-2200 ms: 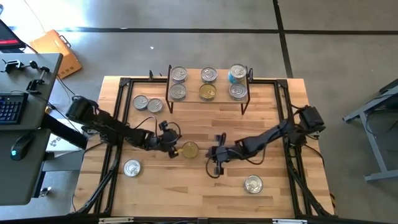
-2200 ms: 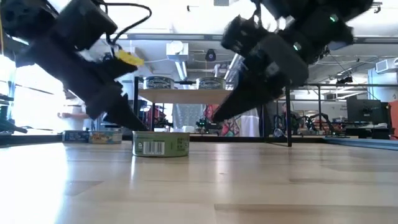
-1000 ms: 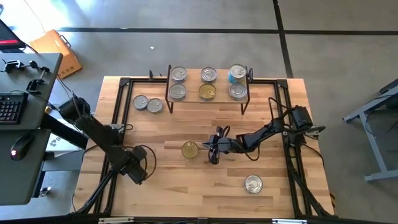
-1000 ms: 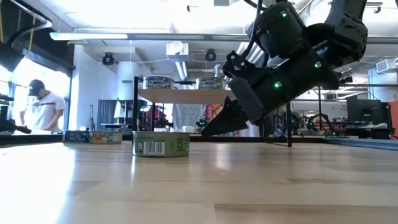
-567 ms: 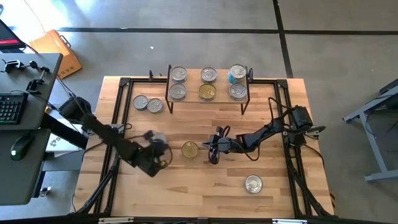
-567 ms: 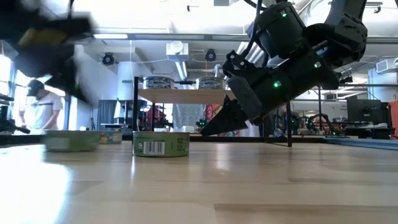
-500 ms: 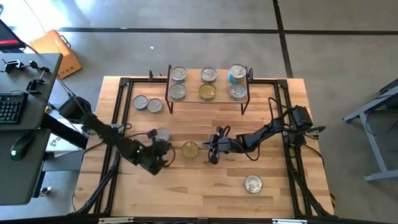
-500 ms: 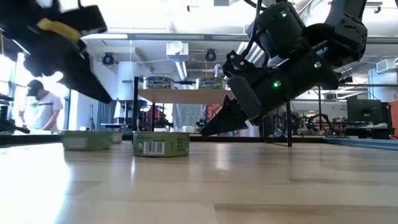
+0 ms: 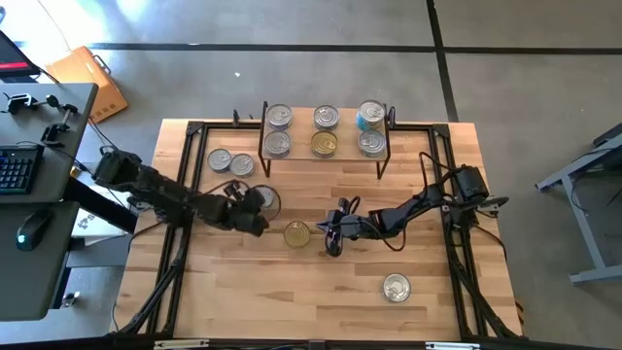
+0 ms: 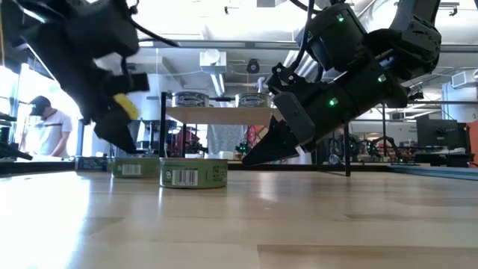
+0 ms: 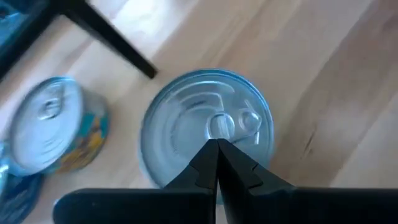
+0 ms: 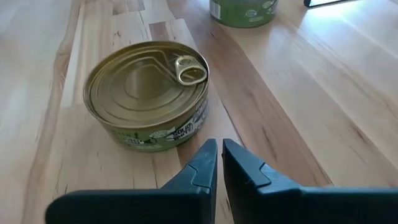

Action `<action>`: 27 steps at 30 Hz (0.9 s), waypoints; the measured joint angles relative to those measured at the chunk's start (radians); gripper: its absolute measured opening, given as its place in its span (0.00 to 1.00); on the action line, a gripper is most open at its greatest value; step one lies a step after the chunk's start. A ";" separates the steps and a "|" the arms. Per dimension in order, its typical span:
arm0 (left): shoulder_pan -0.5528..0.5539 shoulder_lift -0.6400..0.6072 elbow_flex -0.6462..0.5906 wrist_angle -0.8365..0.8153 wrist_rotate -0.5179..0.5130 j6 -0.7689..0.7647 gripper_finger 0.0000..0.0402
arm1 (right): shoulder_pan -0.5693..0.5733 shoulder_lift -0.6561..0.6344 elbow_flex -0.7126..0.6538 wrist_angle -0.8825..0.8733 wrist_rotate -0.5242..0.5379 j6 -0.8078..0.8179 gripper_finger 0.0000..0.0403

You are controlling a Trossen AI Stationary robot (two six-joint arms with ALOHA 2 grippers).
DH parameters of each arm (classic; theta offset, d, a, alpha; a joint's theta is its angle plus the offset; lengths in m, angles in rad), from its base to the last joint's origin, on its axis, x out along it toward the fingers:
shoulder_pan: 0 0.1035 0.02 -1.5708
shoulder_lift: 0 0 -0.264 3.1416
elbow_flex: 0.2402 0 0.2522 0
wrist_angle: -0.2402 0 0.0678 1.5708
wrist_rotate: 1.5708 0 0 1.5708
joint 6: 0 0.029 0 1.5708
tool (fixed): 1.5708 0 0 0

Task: Stack canned seafood by type on shelf
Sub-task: Stack the green tuna can on top of the green tuna can on the shelf

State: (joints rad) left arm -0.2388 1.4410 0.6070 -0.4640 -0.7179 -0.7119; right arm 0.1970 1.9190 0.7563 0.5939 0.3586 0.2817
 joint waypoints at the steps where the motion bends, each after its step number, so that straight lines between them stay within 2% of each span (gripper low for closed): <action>1: 0.015 0.000 -0.019 0.055 0.023 0.042 0.00 | 0.000 0.000 0.000 -0.001 0.000 -0.001 0.04; 7: 0.094 0.023 -0.122 0.552 0.234 0.271 0.00 | 0.000 0.000 0.000 0.041 -0.037 0.026 0.04; 10: 0.091 0.063 -0.126 0.825 0.381 0.410 0.00 | 0.002 0.000 0.000 0.123 -0.096 0.005 0.04; 12: 0.066 0.079 -0.097 0.950 0.459 0.513 0.00 | 0.008 -0.006 0.000 0.169 -0.123 -0.039 0.04; 15: 0.030 0.085 -0.042 0.893 0.461 0.582 0.00 | 0.013 -0.023 0.007 0.181 -0.081 -0.024 0.04; 17: 0.016 0.084 -0.004 0.802 0.435 0.581 0.00 | -0.008 -0.026 0.019 0.155 -0.039 0.039 0.04; 19: 0.005 0.078 0.024 0.677 0.387 0.548 0.00 | -0.051 -0.026 0.039 0.095 -0.046 0.055 0.04; 22: -0.001 0.080 0.039 0.517 0.236 0.401 0.00 | -0.112 -0.014 0.086 -0.040 -0.016 0.086 0.04; 24: 0.013 0.082 0.041 0.478 0.149 0.265 0.00 | -0.148 0.008 0.110 -0.096 0.016 0.100 0.04; 27: 0.034 0.086 0.041 0.410 0.196 0.188 0.00 | -0.196 0.052 0.149 -0.102 -0.031 0.089 0.04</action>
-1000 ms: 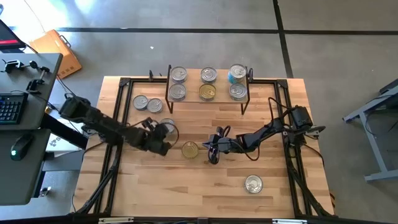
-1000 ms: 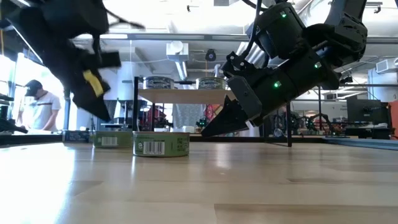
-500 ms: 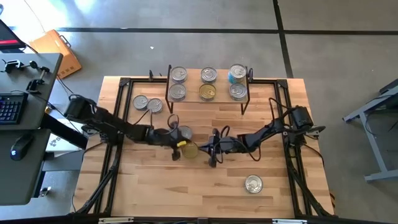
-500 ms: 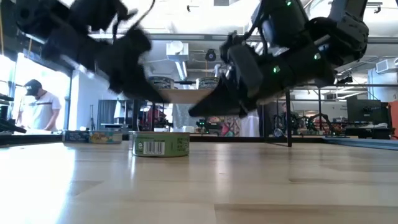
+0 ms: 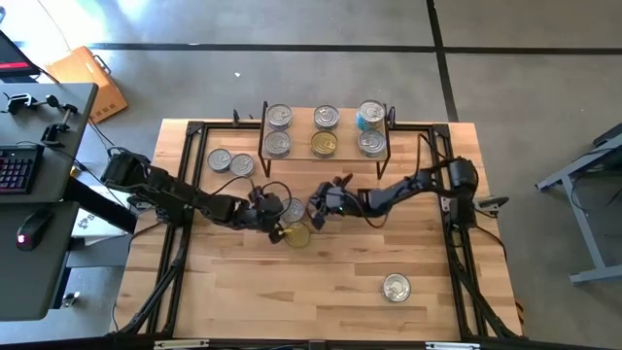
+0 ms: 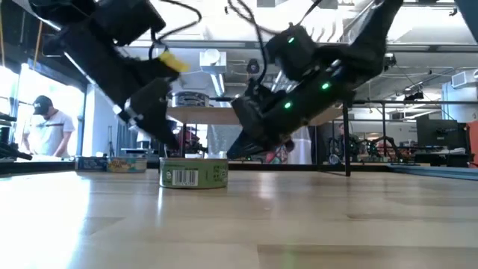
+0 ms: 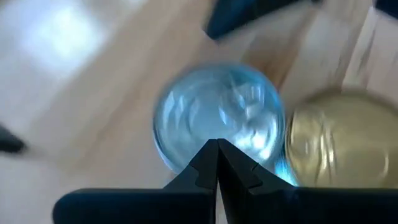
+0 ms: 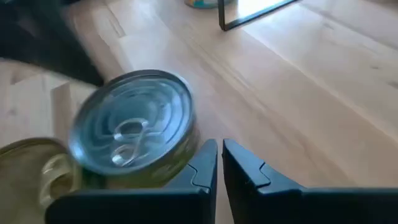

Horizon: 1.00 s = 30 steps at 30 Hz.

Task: Stack canned seafood by type on shelf
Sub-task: Stack the green tuna can on top of the green tuna can on the shelf

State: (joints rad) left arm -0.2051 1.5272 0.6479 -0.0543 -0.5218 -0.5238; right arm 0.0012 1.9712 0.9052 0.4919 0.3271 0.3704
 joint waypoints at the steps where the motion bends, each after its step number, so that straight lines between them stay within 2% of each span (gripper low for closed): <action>1: 0.005 0.003 0.000 -0.022 0.020 -0.025 0.00 | -0.012 0.017 0.016 0.001 -0.032 -0.009 0.04; 6: 0.007 0.003 0.001 -0.107 0.005 -0.150 0.00 | -0.027 0.102 0.092 -0.004 -0.122 -0.054 0.04; 12: 0.016 0.004 -0.031 -0.063 0.023 -0.150 0.00 | -0.003 0.112 0.155 -0.128 -0.139 -0.064 0.04; 16: 0.034 0.026 -0.044 -0.012 0.017 -0.055 0.00 | 0.036 0.094 0.175 -0.190 -0.134 -0.096 0.04; 22: 0.062 0.054 -0.049 0.196 0.023 0.194 0.00 | 0.125 0.048 0.191 -0.162 -0.229 -0.247 0.04; 25: 0.062 0.049 -0.046 0.294 0.024 0.293 0.00 | 0.155 0.016 0.191 -0.208 -0.188 -0.260 0.04; 30: 0.032 -0.009 -0.047 0.267 0.021 0.274 0.00 | 0.177 -0.043 0.190 -0.356 0.007 -0.216 0.04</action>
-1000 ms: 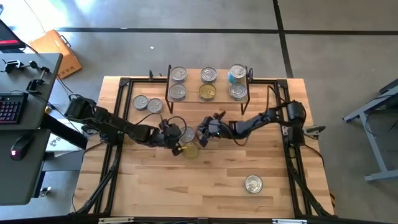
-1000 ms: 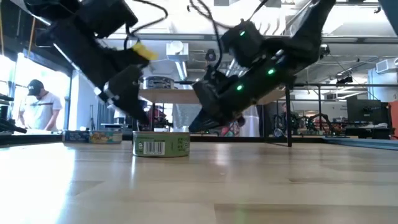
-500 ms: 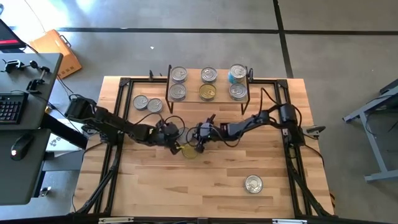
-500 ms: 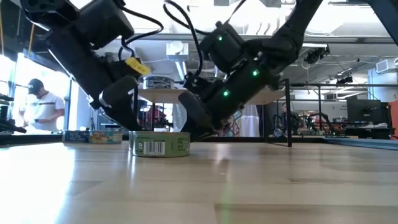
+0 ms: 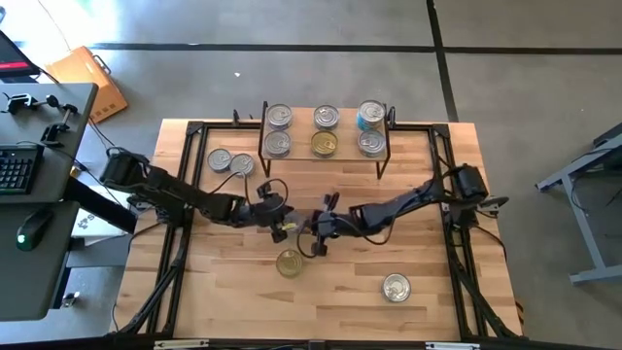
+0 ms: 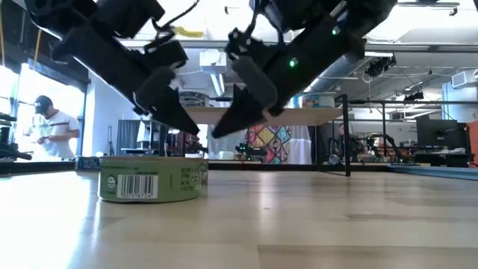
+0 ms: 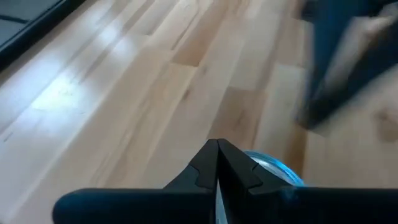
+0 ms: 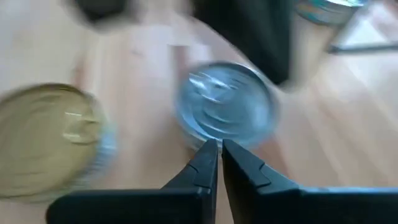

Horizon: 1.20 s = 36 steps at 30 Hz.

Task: Stack canned seafood by type on shelf
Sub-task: Stack the green tuna can on top of the green tuna can on the shelf

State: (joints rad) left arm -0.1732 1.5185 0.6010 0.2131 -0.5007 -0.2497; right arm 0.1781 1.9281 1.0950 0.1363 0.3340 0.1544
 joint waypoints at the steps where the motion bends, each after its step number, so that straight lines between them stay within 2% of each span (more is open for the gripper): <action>1: -0.008 -0.011 0.000 -0.017 -0.001 -0.019 0.00 | -0.004 0.001 0.000 -0.026 0.025 0.013 0.04; 4: -0.027 -0.033 0.000 -0.075 0.004 -0.068 0.00 | -0.021 0.012 -0.013 -0.081 0.038 0.058 0.04; 8: -0.032 -0.027 0.000 -0.137 0.076 -0.086 0.00 | -0.023 0.013 -0.047 -0.034 0.081 0.098 0.04; 12: -0.013 0.022 0.000 -0.167 0.081 -0.086 0.00 | -0.005 0.013 -0.058 0.026 0.143 0.091 0.04; 15: 0.014 0.082 0.004 -0.090 0.092 -0.059 0.00 | 0.011 0.006 -0.059 0.022 0.173 0.081 0.04; 17: 0.033 0.135 0.004 0.031 0.112 0.003 0.00 | 0.021 -0.013 -0.059 0.013 0.176 0.079 0.04; 20: 0.064 0.223 0.003 0.287 0.223 0.152 0.00 | 0.035 -0.047 -0.059 0.004 0.192 0.062 0.04; 22: 0.070 0.256 0.021 0.372 0.259 0.235 0.00 | 0.048 -0.073 -0.059 -0.033 0.236 0.054 0.04; 26: 0.052 0.243 0.078 0.323 0.249 0.304 0.00 | 0.087 -0.132 -0.059 -0.178 0.343 0.086 0.04; 28: 0.032 0.235 0.092 0.286 0.245 0.327 0.00 | 0.109 -0.151 -0.076 -0.224 0.363 0.096 0.04; 32: 0.009 0.237 0.137 0.306 0.255 0.336 0.02 | 0.128 -0.185 -0.182 -0.202 0.365 0.134 0.04; 36: 0.007 0.273 0.173 0.268 0.354 0.402 0.12 | 0.146 -0.226 -0.322 -0.076 0.369 0.257 0.04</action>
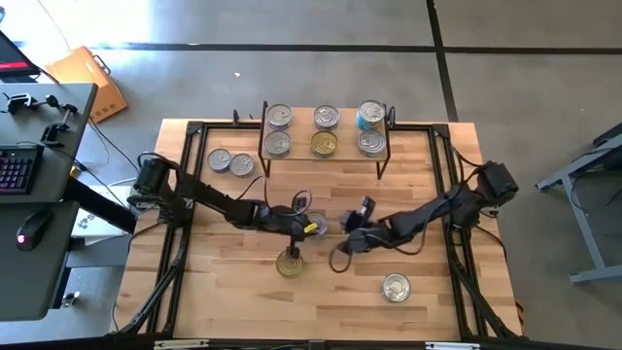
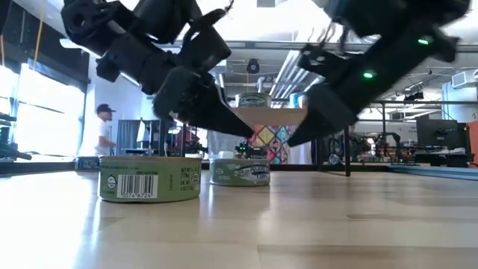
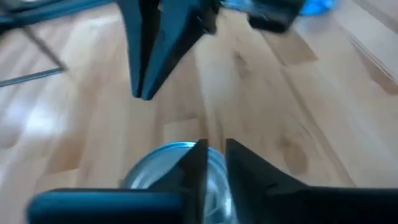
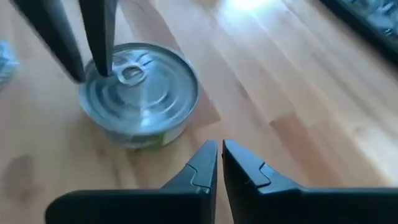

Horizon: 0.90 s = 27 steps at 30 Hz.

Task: Stack canned seafood by type on shelf
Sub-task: Stack the green tuna can on top of the green tuna can on the shelf

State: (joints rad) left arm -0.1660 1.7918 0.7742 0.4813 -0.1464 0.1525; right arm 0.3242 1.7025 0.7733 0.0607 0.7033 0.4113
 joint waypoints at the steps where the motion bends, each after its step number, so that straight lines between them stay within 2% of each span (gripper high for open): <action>1: 0.002 0.005 0.010 -0.015 0.013 0.010 0.16 | 0.008 -0.009 -0.031 0.041 -0.001 0.019 0.04; 5: 0.010 0.030 0.056 -0.110 0.048 0.072 0.32 | 0.035 -0.043 -0.129 0.185 -0.003 0.036 0.04; 8: 0.012 0.059 0.085 -0.197 0.078 0.206 0.41 | 0.039 -0.055 -0.166 0.254 -0.002 0.032 0.04; 10: 0.011 0.076 0.104 -0.232 0.025 0.275 0.44 | 0.039 -0.055 -0.174 0.282 -0.001 0.022 0.04; 13: 0.011 0.093 0.117 -0.242 0.016 0.332 0.44 | 0.039 -0.055 -0.173 0.283 -0.006 -0.001 0.04; 17: 0.012 0.099 0.118 -0.245 0.020 0.339 0.35 | 0.039 -0.055 -0.172 0.315 -0.066 -0.094 0.04; 23: 0.046 0.100 0.117 -0.281 0.088 0.316 0.06 | 0.036 -0.055 -0.172 0.378 -0.228 -0.233 0.04; 25: 0.056 0.100 0.117 -0.280 0.099 0.290 0.02 | 0.032 -0.055 -0.172 0.405 -0.263 -0.281 0.05; 27: 0.057 0.092 0.116 -0.282 0.104 0.277 0.03 | 0.029 -0.055 -0.172 0.434 -0.286 -0.348 0.06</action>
State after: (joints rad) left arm -0.1085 1.8841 0.8901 0.1991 -0.0422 0.4296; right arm 0.3531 1.6474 0.6014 0.4945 0.4173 0.0631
